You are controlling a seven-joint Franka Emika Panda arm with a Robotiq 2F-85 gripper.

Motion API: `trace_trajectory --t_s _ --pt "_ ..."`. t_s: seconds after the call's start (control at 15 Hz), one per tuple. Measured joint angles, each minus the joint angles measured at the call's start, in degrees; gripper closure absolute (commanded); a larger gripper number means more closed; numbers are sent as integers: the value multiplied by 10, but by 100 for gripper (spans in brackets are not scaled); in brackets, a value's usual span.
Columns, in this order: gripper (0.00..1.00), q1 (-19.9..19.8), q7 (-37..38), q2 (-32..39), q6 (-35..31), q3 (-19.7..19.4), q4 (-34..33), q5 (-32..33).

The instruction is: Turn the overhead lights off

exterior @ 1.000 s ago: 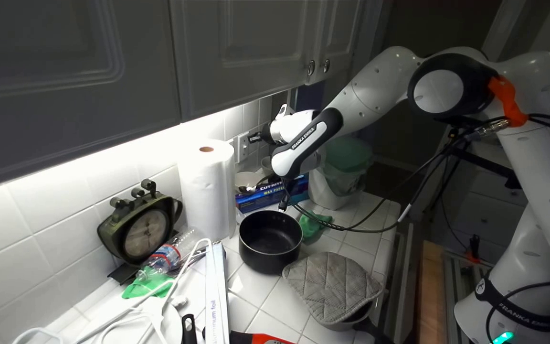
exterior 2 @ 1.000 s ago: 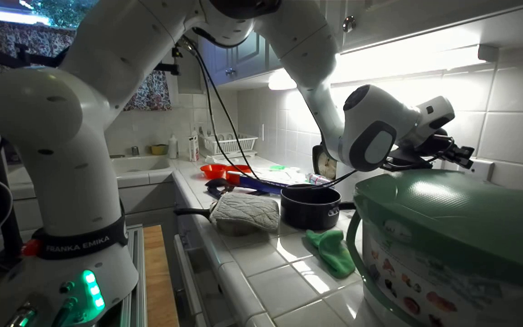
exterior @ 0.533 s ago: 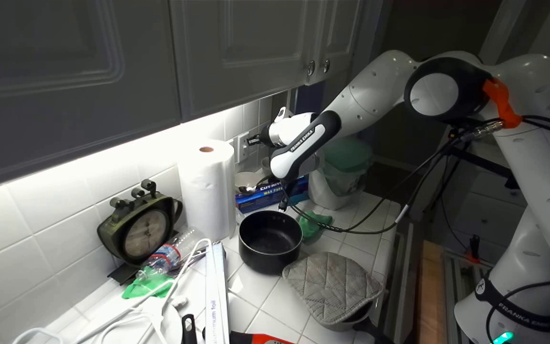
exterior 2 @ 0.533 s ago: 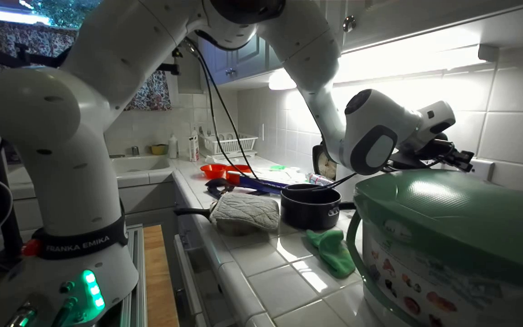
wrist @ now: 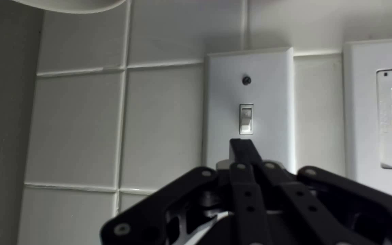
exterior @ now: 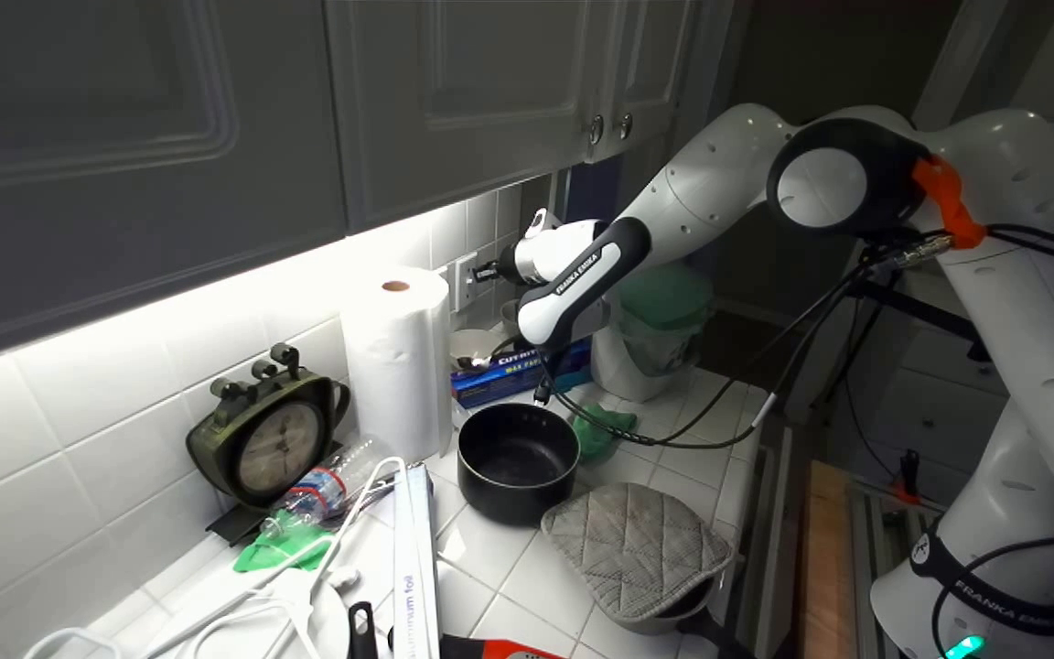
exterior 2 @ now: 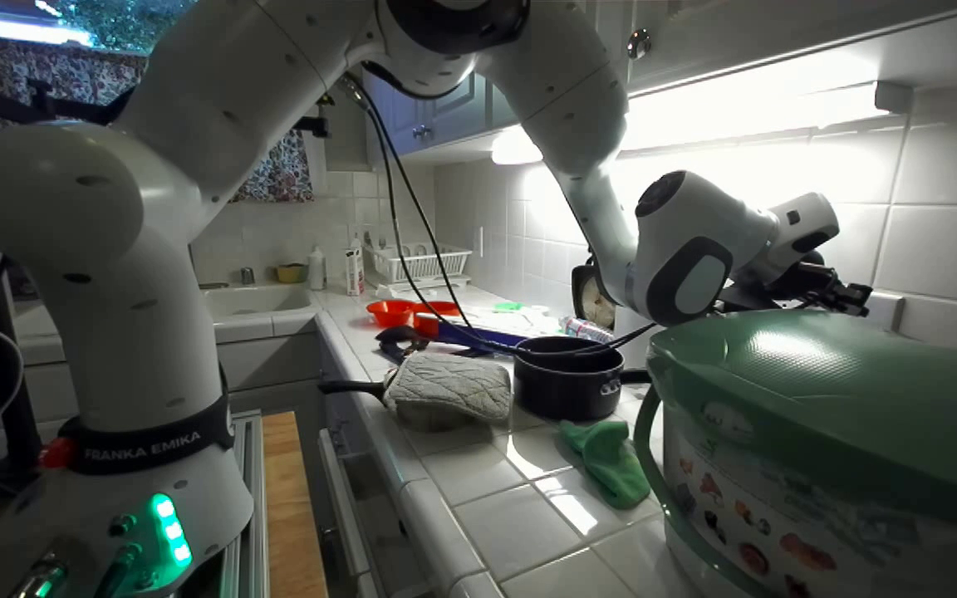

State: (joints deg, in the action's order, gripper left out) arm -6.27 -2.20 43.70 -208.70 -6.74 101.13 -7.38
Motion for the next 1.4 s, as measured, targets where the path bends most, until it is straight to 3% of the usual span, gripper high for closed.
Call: trace_trajectory --t_s 1.4 --pt "100 -39 6 18 -1 33 -28 43"
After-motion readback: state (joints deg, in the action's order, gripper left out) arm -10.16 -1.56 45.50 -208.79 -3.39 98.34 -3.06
